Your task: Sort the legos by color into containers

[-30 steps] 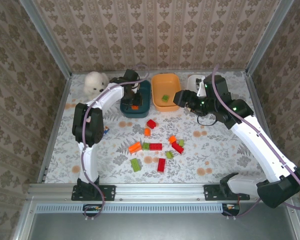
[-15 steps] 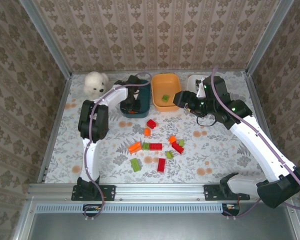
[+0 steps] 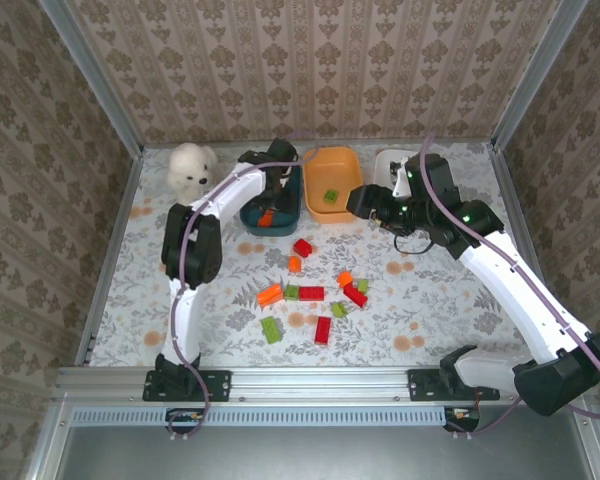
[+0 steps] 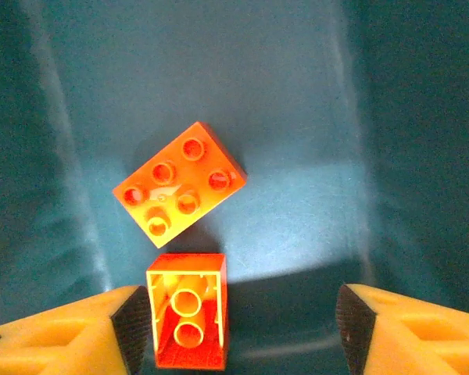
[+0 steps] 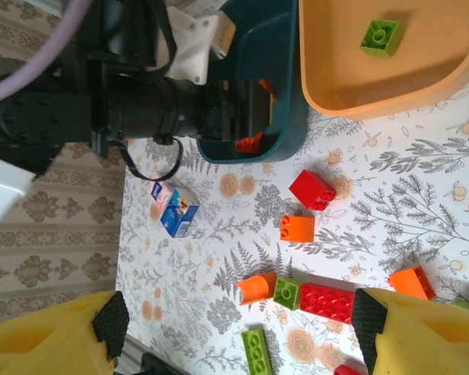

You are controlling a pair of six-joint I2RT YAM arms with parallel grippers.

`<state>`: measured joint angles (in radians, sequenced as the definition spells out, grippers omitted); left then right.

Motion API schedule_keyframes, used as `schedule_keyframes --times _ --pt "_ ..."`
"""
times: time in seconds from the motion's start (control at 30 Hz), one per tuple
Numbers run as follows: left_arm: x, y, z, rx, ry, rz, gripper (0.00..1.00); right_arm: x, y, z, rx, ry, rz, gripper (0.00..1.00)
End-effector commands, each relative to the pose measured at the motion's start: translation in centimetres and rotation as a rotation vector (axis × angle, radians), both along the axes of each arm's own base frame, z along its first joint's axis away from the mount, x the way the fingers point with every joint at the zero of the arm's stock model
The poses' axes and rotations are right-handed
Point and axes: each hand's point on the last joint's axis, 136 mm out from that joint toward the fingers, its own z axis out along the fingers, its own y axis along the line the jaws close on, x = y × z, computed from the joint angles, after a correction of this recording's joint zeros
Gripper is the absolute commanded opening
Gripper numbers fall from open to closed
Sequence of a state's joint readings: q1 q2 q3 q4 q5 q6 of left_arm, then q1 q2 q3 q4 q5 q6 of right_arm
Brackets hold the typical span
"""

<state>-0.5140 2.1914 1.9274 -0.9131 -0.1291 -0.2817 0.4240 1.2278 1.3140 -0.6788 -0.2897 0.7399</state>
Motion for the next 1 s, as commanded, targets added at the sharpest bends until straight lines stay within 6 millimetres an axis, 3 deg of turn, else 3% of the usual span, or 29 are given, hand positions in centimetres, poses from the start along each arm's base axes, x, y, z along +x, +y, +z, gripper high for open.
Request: schedule_keyframes --times 0.0,0.1,0.2,0.23,0.6,0.67,0.77,0.97 --pt "0.0 1.6 6.7 -0.058 -0.123 0.108 0.7 -0.8 0.2 -1.6 -0.116 0.015 0.065 0.78" --pt "-1.4 3.0 9.8 -0.167 -0.184 0.204 0.72 -1.9 2.0 -2.6 -0.203 0.006 0.161 0.77" --pt "-4.4 4.4 12.2 -0.296 -0.239 0.265 0.74 -3.4 4.9 -4.4 -0.275 0.023 0.273 0.74" --pt "-5.4 5.9 12.8 -0.325 -0.26 0.304 0.75 -4.1 6.0 -5.2 -0.302 0.032 0.318 0.74" --pt "-25.2 17.5 11.5 -0.401 -0.327 0.545 0.73 -13.0 18.4 -16.1 -0.587 0.195 0.708 0.72" --pt "-28.1 19.1 11.4 -0.411 -0.348 0.588 0.73 -14.0 19.4 -18.3 -0.662 0.239 0.698 0.73" --pt "-30.6 20.2 12.0 -0.434 -0.375 0.591 0.73 -14.7 20.3 -20.9 -0.762 0.283 0.655 0.76" --pt "-32.8 20.4 14.0 -0.454 -0.405 0.505 0.73 -14.5 20.5 -24.4 -0.853 0.371 0.551 0.79"
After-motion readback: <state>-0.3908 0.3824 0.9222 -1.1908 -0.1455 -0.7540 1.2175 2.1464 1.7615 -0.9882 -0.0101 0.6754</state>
